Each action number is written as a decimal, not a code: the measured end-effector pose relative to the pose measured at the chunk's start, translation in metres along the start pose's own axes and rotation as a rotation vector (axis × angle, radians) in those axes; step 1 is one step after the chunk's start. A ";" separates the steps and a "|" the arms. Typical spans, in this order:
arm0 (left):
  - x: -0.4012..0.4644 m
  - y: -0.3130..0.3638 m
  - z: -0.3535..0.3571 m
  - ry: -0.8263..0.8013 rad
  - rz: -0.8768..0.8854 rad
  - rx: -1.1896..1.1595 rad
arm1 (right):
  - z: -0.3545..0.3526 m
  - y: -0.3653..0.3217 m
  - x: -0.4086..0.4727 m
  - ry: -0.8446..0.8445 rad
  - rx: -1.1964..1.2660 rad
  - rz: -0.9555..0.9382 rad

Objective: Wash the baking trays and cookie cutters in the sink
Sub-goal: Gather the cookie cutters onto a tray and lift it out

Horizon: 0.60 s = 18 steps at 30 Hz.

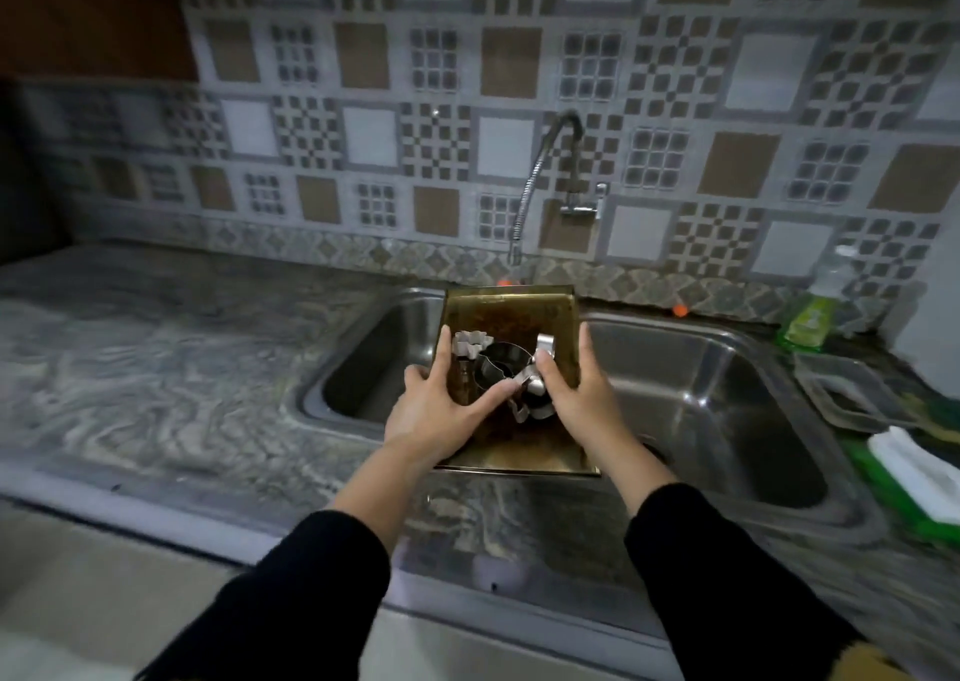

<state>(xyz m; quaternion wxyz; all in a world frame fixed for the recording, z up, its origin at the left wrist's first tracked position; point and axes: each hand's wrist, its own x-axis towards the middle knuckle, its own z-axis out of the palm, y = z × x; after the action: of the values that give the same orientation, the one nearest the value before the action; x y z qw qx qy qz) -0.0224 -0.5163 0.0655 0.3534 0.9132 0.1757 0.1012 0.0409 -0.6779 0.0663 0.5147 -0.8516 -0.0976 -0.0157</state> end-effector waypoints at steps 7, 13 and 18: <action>-0.021 -0.073 -0.063 0.063 -0.181 -0.027 | 0.086 -0.043 -0.015 -0.188 0.014 0.009; -0.013 -0.139 -0.122 0.101 -0.251 -0.033 | 0.173 -0.084 -0.013 -0.276 0.048 -0.019; 0.012 -0.202 -0.177 0.090 -0.267 0.014 | 0.255 -0.118 -0.007 -0.297 0.091 -0.001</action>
<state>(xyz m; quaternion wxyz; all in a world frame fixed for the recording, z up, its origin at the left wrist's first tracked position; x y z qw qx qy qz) -0.1168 -0.2644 0.0574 0.3491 0.8787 0.3121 0.0930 -0.0064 -0.4017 0.0488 0.5328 -0.8203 -0.1736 0.1146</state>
